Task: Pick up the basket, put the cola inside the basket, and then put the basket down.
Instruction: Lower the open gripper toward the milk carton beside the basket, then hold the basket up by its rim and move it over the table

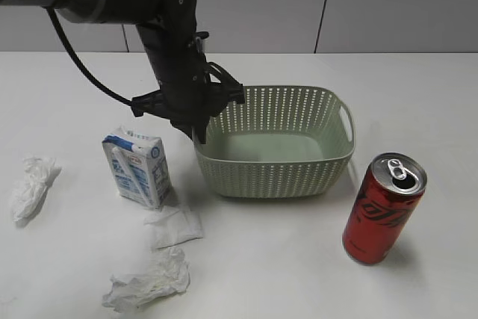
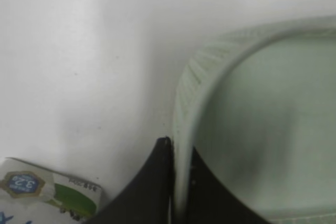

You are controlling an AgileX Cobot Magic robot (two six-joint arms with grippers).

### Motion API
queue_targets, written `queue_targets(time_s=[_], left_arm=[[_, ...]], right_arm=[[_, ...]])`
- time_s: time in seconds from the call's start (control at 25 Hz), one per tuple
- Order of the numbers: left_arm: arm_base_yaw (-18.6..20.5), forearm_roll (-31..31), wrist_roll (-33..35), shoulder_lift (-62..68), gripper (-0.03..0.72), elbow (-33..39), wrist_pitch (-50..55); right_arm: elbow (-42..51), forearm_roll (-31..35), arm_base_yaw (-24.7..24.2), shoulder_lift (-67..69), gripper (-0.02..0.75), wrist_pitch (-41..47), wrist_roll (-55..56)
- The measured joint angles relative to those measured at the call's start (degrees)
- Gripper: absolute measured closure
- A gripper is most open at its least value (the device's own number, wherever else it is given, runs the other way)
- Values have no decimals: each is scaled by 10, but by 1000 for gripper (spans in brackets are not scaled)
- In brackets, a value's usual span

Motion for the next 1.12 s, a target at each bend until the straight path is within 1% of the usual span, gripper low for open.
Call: queue_targets(time_s=[0.12, 0.24, 0.36, 0.52, 0.6, 0.76, 0.84, 0.96, 1.12], left_arm=[[5, -10, 0, -13, 690, 0, 3], [11, -13, 0, -54, 690, 0, 6], [12, -4, 4, -103, 690, 0, 13], [12, 17, 13, -150, 690, 10, 68], [12, 21, 13, -174, 690, 38, 78], [4, 21, 13, -268, 690, 129, 54], [-7, 19, 10, -330, 690, 186, 29], [-12, 14, 0, -399, 690, 272, 4], [-12, 4, -4, -431, 690, 375, -10]], right_arm=[[0, 0, 0, 0, 167, 0, 0], [0, 2, 0, 0, 167, 0, 0], [0, 16, 0, 0, 167, 0, -2], [-7, 50, 0, 28, 167, 0, -15], [-26, 51, 0, 71, 167, 0, -15], [-78, 51, 0, 165, 167, -1, -15], [-102, 52, 0, 209, 167, -8, -15], [-139, 56, 0, 270, 167, -13, -15], [-194, 75, 0, 335, 186, -15, -15]])
